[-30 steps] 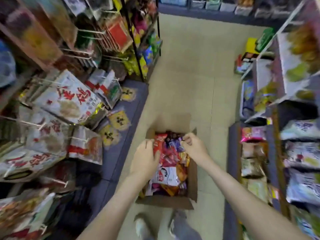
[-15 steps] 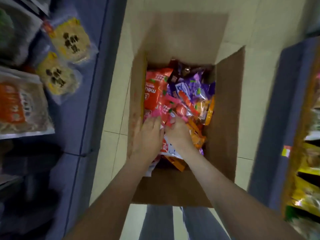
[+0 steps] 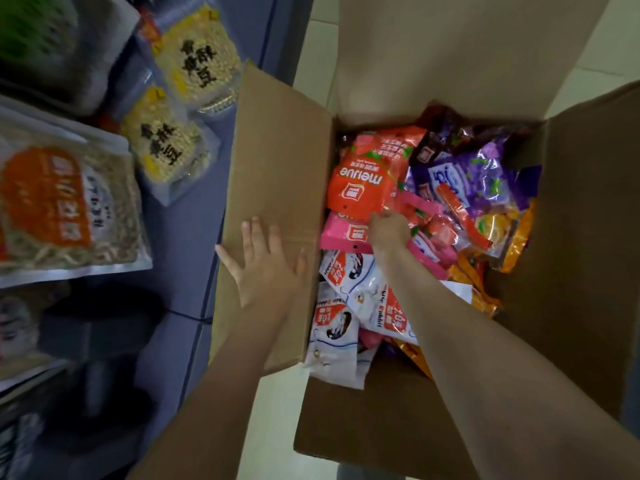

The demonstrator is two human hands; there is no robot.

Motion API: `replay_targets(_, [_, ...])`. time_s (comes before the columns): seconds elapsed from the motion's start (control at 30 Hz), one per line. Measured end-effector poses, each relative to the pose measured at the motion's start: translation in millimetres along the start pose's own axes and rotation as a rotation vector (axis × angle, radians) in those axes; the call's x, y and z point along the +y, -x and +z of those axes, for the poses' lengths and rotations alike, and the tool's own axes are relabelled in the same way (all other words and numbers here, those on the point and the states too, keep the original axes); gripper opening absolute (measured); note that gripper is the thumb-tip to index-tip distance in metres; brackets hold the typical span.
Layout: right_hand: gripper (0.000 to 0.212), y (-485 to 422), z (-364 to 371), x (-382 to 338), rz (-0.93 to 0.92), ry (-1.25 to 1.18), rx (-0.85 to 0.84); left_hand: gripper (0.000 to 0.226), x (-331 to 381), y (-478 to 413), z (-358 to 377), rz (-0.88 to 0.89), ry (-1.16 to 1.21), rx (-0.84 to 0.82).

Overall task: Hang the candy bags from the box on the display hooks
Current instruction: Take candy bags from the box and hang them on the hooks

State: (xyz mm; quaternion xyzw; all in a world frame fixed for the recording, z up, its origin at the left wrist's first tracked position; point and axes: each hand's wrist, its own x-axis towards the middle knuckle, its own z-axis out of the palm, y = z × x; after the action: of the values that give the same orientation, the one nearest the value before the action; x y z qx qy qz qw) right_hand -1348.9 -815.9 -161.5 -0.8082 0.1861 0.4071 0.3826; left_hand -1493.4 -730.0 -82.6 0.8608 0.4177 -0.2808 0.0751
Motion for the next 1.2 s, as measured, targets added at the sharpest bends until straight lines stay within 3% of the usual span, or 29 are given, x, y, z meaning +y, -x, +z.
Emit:
replay_targets(0.13, [0.019, 29, -13, -14, -0.227, -0.085, 0.119, 0.063, 0, 12, -11, 0.072, 0.038, -0.03])
replay_targets(0.27, [0.014, 101, -69, -52, -0.569, 0.132, 0.187, 0.057, 20, 54, -58, 0.178, 0.25, 0.057])
replay_targets(0.4, [0.011, 197, -139, -95, -0.741, 0.364, -0.006, 0.066, 45, 100, -132, 0.293, 0.599, 0.09])
replay_targets(0.5, [0.004, 270, -184, -125, -0.839, 0.532, -0.195, 0.071, 50, 141, -198, 0.419, 0.686, 0.126])
replay_targets(0.6, [0.01, 340, -227, -161, -0.934, 0.589, -0.321, 0.041, 41, 189, -259, 0.502, 0.833, 0.14])
replay_targets(0.67, [0.017, 387, -252, -184, -0.999, 0.547, -0.368, 0.02, 29, 231, -298, 0.438, 0.919, 0.181])
replay_targets(0.8, [0.017, 467, -285, -223, -1.089, 0.444, -0.459, 0.006, 2, 319, -366, 0.267, 1.067, 0.347])
replay_targets(0.87, [0.024, 505, -292, -242, -1.151, 0.489, -0.473, 0.012, -12, 357, -395, 0.208, 1.199, 0.458])
replay_targets(1.0, [0.007, 584, -284, -272, -1.324, 0.567, -0.475, 0.02, -46, 418, -437, 0.174, 1.288, 0.654])
replay_targets(1.2, [0.017, 697, -248, -296, -1.504, 0.587, -0.51, 0.024, -122, 492, -475, 0.033, 1.493, 0.933])
